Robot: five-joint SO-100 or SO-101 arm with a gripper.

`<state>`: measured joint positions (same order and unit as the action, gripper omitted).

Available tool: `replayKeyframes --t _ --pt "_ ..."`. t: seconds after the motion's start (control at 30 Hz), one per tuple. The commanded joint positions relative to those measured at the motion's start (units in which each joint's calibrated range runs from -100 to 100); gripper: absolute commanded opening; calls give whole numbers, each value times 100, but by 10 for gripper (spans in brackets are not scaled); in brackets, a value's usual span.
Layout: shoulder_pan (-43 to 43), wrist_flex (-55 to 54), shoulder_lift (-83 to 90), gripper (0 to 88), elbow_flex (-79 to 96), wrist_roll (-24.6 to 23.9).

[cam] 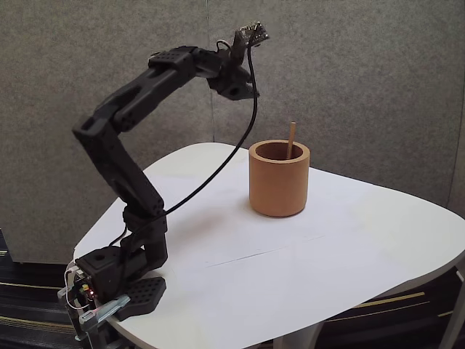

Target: Grab the pen and put it in the pen holder.

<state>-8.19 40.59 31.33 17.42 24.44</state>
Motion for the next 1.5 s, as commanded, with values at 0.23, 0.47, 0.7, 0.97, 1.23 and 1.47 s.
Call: replayKeyframes --t 0.23,0.47,0.7,0.97,1.23,1.47 --pt "21 93 2955 165 3285 -752" --pt "28 102 4102 164 5235 -1510" --pt "21 873 4777 164 6354 -2131" --pt "21 2042 5460 164 7157 -2526" --pt "36 2381 5981 164 7717 -2531" --pt "28 2754 5997 164 7753 -2531"
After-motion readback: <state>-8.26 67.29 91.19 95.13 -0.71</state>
